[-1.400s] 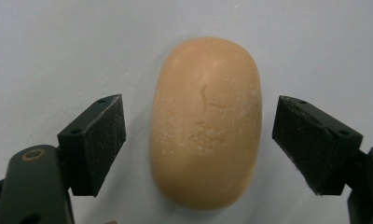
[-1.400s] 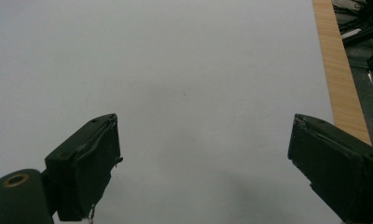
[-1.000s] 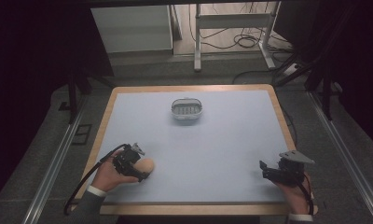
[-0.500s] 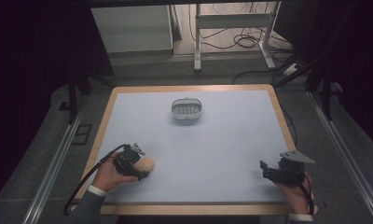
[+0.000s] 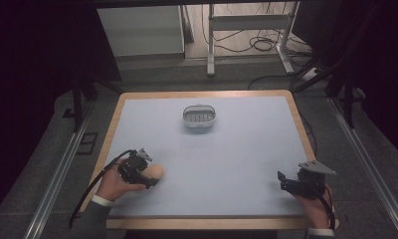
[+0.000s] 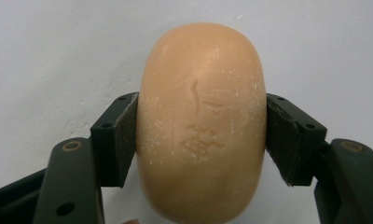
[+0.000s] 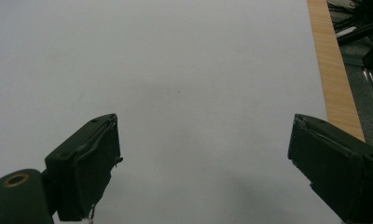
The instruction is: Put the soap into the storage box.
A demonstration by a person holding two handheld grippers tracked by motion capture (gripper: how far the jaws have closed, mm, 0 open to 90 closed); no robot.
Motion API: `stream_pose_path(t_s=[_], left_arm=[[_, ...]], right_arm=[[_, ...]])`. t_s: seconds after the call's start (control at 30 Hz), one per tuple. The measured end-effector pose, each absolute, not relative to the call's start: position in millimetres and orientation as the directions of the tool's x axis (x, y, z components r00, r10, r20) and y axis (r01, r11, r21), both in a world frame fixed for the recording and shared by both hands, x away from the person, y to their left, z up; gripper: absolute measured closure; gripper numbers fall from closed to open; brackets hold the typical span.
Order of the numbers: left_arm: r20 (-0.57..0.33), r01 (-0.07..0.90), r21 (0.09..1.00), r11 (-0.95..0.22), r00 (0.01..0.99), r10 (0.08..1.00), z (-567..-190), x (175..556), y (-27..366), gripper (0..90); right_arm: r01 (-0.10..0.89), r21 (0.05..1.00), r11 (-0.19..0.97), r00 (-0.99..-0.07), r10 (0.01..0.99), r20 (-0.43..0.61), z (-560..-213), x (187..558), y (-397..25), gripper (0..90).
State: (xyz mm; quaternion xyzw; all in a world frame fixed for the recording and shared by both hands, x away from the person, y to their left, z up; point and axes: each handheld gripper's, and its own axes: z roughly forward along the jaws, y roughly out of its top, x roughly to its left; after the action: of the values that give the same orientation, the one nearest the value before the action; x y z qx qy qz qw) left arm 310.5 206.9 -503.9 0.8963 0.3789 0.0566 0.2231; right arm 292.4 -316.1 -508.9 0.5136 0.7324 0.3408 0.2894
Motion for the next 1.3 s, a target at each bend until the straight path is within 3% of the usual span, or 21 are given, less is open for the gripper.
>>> stream_pose_path(t_s=[1.3], left_arm=[[-0.082,0.636,0.487,-0.599,0.716,0.693,-482.9,330.5,196.3,32.4]], right_arm=[[0.562,0.793,0.235,-0.292,0.953,-0.076,-510.3,292.8,-319.0,9.2]])
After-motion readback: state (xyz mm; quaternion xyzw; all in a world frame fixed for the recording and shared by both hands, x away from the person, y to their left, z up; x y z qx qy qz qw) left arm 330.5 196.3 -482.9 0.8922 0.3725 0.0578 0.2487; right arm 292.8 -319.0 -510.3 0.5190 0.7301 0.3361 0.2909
